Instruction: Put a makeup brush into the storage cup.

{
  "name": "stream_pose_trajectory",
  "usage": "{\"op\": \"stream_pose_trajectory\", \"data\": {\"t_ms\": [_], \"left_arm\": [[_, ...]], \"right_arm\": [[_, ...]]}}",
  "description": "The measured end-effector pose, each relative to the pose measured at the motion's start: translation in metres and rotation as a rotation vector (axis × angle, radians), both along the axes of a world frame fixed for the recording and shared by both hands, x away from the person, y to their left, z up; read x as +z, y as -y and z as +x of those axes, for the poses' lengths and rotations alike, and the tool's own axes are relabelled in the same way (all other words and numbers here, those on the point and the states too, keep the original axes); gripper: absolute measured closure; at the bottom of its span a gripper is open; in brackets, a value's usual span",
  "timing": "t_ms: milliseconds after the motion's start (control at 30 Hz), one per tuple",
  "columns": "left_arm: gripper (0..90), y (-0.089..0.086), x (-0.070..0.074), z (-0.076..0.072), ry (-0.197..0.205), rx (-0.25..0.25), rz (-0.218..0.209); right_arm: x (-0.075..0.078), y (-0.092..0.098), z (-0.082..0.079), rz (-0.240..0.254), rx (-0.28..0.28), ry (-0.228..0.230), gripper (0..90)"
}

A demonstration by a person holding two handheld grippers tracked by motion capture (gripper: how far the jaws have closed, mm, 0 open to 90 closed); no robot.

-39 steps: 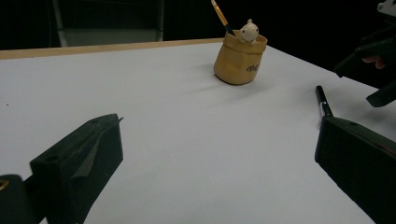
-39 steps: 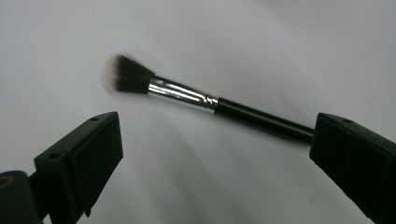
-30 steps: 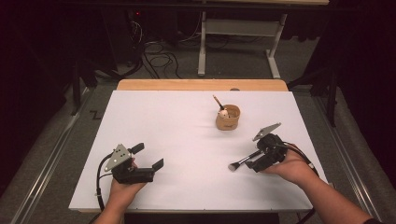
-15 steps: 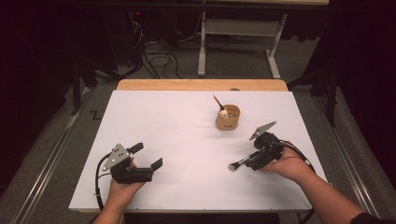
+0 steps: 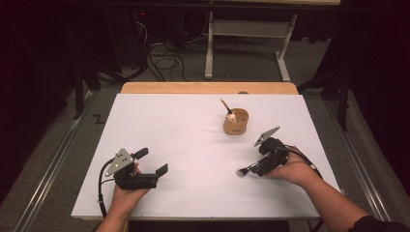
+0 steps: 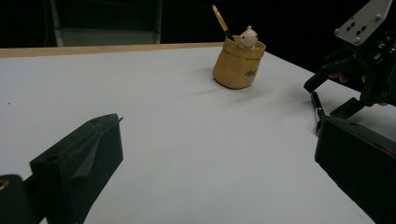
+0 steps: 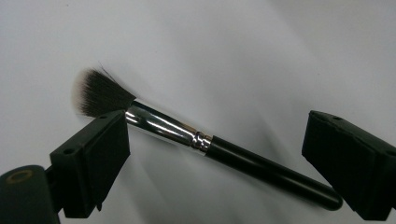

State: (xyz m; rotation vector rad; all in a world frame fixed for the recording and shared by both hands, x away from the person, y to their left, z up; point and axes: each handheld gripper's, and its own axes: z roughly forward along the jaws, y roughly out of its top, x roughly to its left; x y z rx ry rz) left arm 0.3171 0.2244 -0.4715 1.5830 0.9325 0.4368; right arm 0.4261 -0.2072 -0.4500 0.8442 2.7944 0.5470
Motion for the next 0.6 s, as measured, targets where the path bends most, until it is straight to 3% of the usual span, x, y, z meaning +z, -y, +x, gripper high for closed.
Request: {"op": "stream_pose_trajectory", "data": {"t_ms": [600], "left_arm": [[1.8,-0.0014,-0.0006,0.0014,-0.007,0.008,-0.008]], "right_arm": [[-0.0058,0.0002,0.0019,0.004,0.024,-0.008,17.0]]}}
